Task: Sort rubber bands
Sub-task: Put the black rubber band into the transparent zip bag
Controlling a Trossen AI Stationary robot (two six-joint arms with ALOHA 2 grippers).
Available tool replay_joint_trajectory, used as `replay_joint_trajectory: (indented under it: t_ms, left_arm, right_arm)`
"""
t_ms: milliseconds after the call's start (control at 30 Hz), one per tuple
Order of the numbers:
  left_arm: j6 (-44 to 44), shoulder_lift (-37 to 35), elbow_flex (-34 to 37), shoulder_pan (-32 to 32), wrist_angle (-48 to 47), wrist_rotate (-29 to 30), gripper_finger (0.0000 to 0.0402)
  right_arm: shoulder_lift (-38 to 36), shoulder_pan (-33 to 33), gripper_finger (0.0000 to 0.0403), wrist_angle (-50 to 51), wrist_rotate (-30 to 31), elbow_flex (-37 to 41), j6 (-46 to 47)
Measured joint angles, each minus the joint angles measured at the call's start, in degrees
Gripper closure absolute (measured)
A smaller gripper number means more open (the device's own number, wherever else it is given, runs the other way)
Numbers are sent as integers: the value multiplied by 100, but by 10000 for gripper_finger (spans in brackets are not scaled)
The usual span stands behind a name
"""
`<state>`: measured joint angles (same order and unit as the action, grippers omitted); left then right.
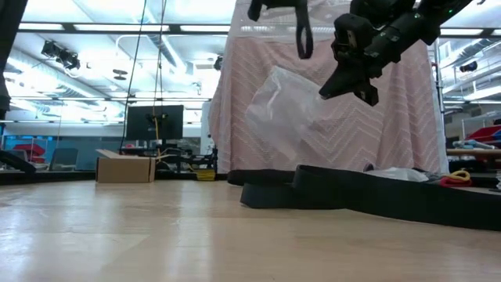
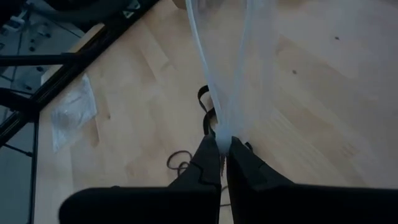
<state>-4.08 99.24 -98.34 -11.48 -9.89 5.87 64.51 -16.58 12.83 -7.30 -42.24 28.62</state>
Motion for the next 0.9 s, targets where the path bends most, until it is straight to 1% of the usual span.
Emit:
replay_joint_trajectory:
  t_ms: [300,467,600,733,900]
  left_arm:
    - [24,439,0,-133,-76,4,400]
    - [13,470,-6,-194,1,44,400]
    - [-32,455,-174,-210,-113,248,400]
    - [-232,431,-262,-232,-315,446,400]
    - [-296,440,-258,-243,-876,498,400]
  right_arm:
    - [0,2,403,-28,-21,0,24]
    - [0,2,403,8,-25,0,24]
    - [0,2,403,12,-30,0,24]
    - [0,2,403,9,-34,0,22]
    - [0,2,403,12,-32,0,22]
